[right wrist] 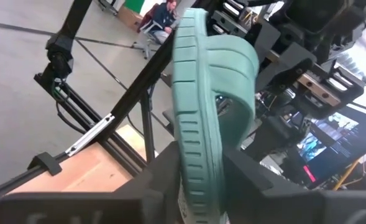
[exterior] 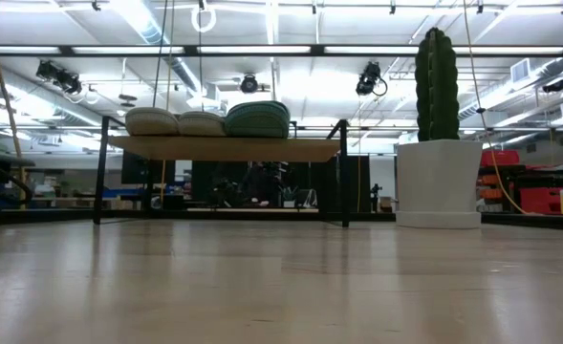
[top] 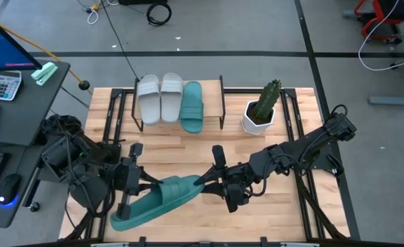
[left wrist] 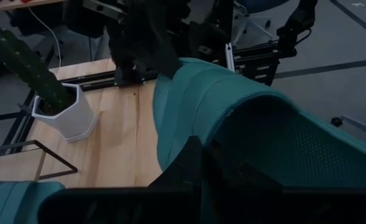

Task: Pick and place slides into the shelf
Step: Put the left green slipper on the shelf

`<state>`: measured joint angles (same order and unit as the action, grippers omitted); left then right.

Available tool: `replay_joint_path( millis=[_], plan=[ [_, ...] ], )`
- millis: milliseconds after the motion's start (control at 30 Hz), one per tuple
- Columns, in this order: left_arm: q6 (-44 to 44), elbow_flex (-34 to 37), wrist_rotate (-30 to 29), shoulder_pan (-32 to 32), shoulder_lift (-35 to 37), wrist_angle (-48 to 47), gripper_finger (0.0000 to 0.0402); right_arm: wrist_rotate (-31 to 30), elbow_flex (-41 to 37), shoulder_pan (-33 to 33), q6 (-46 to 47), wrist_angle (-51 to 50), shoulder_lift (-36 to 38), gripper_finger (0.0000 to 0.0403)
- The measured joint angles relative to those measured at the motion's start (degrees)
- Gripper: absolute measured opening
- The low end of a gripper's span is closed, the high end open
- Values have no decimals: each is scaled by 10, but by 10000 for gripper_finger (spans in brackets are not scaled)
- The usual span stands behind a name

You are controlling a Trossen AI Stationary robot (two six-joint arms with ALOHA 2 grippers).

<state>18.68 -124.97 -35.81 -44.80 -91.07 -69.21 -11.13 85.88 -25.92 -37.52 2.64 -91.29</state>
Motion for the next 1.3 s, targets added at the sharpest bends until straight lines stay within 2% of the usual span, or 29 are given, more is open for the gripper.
replay_joint_path(
  millis=[167,267,400,533,700,967,1133,1300],
  plan=[
    [0,0,-1,0,0,1,12,1,0,0,0,-2,0,67],
    [0,0,-1,0,0,1,12,1,0,0,0,-1,0,54],
    [2,0,-11,0,0,1,15,-2,0,0,0,0,0,60],
    [5,0,-46,0,0,2,42,-11,0,0,3,-7,3,63],
    [5,0,-59,0,9,3,66,-33,0,0,3,-32,19,53],
    [2,0,-71,0,23,3,53,-51,0,0,4,-54,29,61],
    [5,0,-71,0,39,6,40,-107,0,1,4,-97,29,58],
    [29,0,-96,0,57,3,22,-193,0,1,-3,-139,29,64]
  ],
)
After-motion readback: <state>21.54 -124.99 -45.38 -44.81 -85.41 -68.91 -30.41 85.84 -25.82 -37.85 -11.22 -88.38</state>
